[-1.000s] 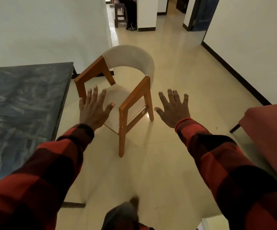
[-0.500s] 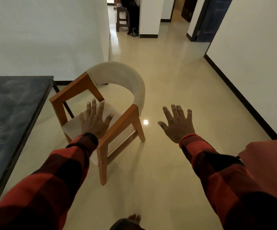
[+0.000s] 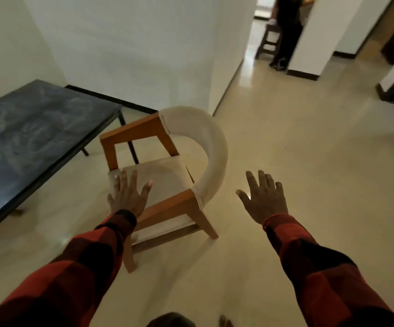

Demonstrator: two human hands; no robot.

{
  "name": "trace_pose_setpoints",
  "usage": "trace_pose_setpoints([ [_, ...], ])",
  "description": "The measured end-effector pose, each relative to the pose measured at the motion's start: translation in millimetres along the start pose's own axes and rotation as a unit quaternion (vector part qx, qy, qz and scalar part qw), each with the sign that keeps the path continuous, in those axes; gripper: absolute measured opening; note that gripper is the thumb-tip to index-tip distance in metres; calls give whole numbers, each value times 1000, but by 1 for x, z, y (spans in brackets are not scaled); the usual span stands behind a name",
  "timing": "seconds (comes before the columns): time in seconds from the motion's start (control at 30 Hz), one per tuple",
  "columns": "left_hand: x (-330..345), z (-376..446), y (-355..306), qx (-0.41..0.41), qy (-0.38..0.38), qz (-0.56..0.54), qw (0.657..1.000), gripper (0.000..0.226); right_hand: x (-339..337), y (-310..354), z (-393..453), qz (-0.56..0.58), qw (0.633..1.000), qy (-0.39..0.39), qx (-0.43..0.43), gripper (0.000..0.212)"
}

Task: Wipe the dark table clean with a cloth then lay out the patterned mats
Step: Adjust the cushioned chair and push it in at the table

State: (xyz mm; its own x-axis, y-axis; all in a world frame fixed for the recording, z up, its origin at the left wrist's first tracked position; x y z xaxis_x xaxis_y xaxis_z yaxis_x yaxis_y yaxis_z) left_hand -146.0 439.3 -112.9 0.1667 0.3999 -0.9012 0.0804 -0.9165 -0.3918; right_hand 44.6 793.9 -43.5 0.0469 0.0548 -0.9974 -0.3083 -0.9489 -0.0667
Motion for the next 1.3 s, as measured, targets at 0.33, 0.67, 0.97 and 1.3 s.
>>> trace_pose_setpoints([
  [0.33,41,-17,-1,-312,-52,-234,920,79,9,-29,154,22,987,20,-155,66],
  [0.67,91,27,-32,-454,-97,-305,831,84,27,-46,303,25,971,69,-230,66],
  [0.97,95,6,-51,-527,-163,-314,773,83,14,14,419,111,938,119,-305,61],
  [1.3,131,-39,-133,-578,-294,-386,656,83,40,89,499,60,910,139,-385,66],
])
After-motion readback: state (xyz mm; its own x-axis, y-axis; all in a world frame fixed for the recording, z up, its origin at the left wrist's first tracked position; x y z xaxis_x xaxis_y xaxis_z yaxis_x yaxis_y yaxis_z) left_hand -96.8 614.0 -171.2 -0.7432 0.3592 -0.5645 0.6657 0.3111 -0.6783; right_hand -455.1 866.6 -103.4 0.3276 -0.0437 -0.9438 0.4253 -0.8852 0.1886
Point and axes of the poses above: each hand's wrist, its own z-axis towards the middle knuckle, its own x-axis out of the palm, y = z × x, the point moved 9 cm from there along z, towards the middle knuckle, and after that the axes turned 9 degrees about -x, right-handed, at the moved point
